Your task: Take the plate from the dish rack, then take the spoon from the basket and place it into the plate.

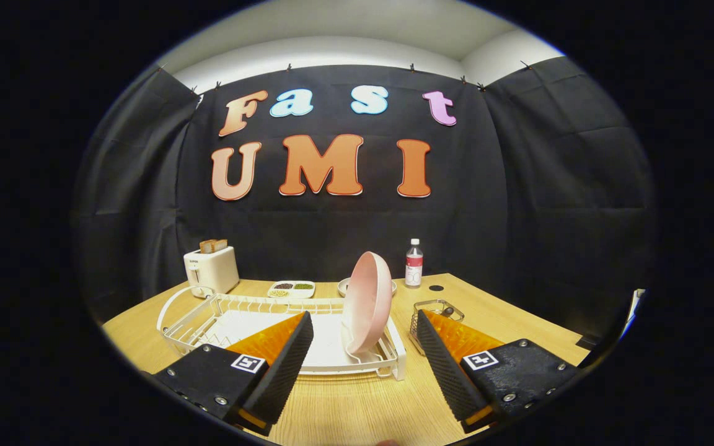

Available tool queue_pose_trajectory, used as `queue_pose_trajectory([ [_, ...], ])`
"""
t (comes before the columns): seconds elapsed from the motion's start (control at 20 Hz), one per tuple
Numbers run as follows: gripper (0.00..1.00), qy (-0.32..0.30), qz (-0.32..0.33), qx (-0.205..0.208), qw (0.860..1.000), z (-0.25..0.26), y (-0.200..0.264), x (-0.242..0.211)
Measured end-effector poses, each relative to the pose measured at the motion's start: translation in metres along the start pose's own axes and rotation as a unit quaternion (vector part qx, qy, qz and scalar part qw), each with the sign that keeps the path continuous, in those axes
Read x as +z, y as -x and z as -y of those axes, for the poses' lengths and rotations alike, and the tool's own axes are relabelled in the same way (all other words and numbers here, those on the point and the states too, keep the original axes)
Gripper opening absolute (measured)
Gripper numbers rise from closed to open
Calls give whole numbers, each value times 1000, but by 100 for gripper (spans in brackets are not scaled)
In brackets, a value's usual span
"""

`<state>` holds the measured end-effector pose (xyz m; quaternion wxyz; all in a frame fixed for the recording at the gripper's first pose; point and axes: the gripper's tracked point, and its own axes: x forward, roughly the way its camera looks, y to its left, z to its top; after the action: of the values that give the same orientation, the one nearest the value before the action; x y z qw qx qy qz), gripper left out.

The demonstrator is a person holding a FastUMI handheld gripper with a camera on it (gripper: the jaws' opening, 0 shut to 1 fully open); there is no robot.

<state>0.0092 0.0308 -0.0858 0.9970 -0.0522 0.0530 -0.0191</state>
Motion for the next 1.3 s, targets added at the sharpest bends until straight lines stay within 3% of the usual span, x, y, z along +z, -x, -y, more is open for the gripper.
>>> queue_pose_trajectory([
  [0.85,100,38,-2,-1,999,-4,-18,0],
  [1.3,99,111,0,-36,993,-1,-85,22],
])
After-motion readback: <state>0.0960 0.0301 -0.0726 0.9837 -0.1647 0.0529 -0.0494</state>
